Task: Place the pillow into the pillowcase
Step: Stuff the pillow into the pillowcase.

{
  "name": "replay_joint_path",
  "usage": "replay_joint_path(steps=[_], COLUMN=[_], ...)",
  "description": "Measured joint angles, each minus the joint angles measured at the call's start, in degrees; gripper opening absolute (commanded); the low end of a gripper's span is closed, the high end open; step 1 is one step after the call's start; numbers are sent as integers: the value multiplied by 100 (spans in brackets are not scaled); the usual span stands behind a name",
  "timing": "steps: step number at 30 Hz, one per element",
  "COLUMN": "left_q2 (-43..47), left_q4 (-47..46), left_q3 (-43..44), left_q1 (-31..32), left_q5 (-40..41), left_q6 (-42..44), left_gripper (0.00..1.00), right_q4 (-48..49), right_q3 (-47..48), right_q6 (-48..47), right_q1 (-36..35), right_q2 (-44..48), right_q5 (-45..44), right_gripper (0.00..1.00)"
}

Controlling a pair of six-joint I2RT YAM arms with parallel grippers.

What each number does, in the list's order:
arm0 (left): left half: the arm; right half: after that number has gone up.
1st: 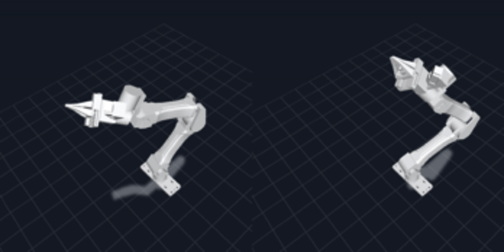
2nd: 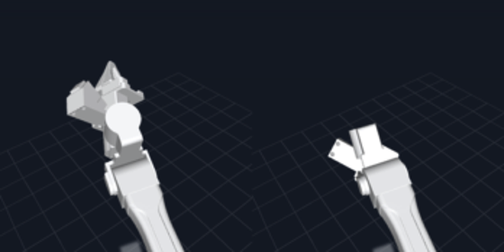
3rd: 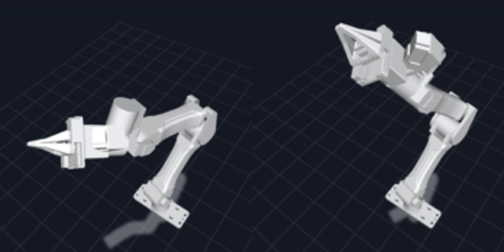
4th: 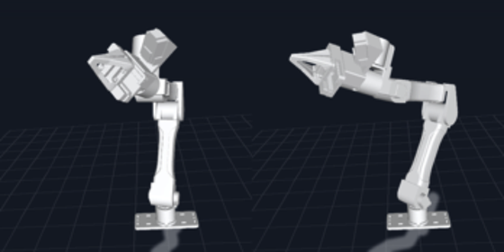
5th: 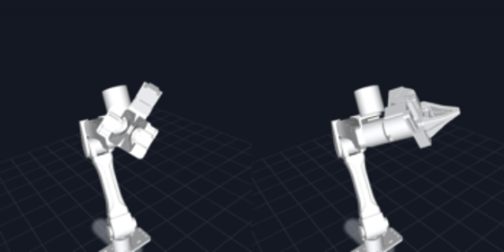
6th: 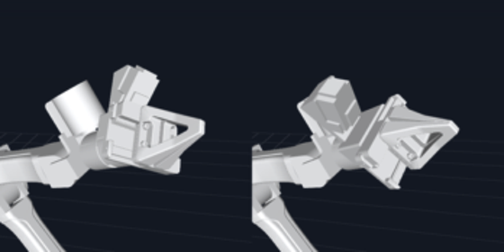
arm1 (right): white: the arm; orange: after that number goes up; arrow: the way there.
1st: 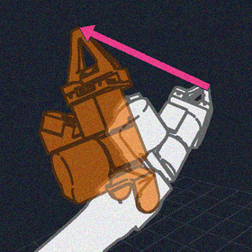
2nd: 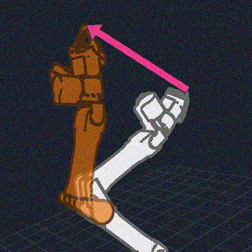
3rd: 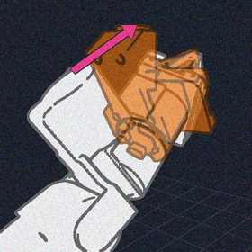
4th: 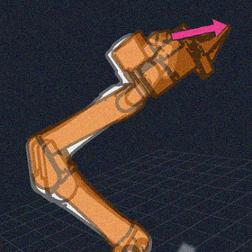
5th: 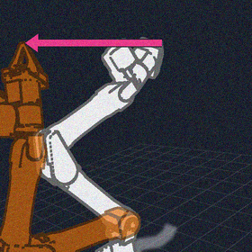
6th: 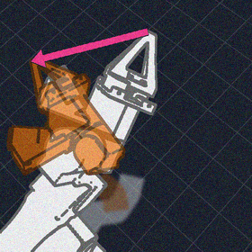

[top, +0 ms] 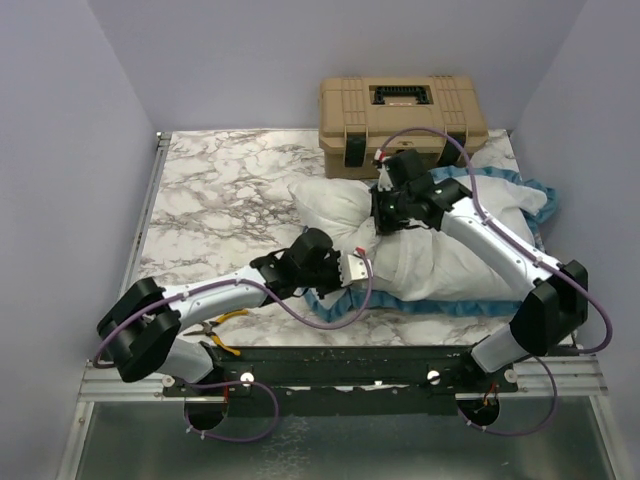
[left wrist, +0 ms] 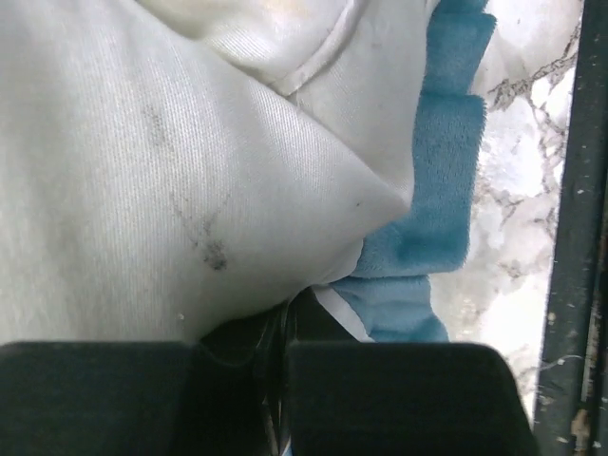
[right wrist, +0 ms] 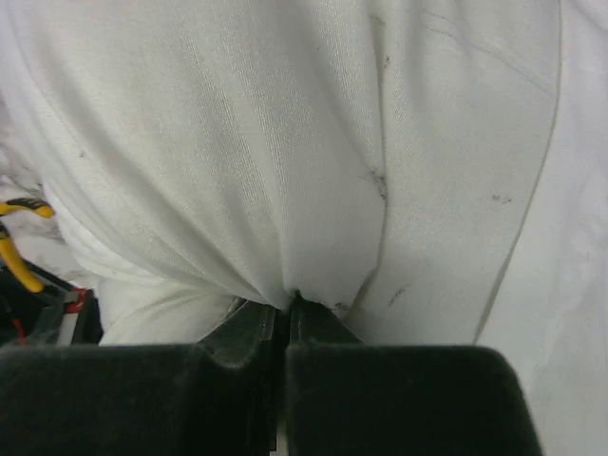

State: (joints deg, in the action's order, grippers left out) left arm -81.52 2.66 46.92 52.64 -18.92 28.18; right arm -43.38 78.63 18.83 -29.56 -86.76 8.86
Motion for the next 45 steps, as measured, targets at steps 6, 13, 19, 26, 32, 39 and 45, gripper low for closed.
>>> replay_joint_path(steps=[6, 13, 19, 26, 32, 39, 45], left_q2=[706, 1733, 1873, 1742, 1742, 1742, 1742], left_q4=[-138, -249, -538, -1045, -1287, -1327, -1329], left_q3=[-603, -1082, -1309, -1416, -1416, -1502, -1523], left_q1=[63, 118, 120, 151, 151, 151, 151], left_q5=[190, 496, 758, 1045, 1191, 1233, 1261], left_q6=[-723, -1320, -1875, -2380, -2455, -2465, -2457], left_gripper=[0, 0, 0, 0, 0, 0, 0], right_q4=[22, 68, 160, 146, 136, 151, 350], right_q3=[20, 146, 267, 306, 380, 610, 844], right_q6=[-26, 4, 11, 111, 170, 234, 313], right_q1=[-916, -1093, -1071, -970, -568, -494, -494], right_q2=[-501, -732, -721, -249, 372, 573, 693], right_q5=[-1386, -2144, -1585, -922, -208, 549, 1158], right_gripper=[0, 0, 38, 87, 90, 87, 67])
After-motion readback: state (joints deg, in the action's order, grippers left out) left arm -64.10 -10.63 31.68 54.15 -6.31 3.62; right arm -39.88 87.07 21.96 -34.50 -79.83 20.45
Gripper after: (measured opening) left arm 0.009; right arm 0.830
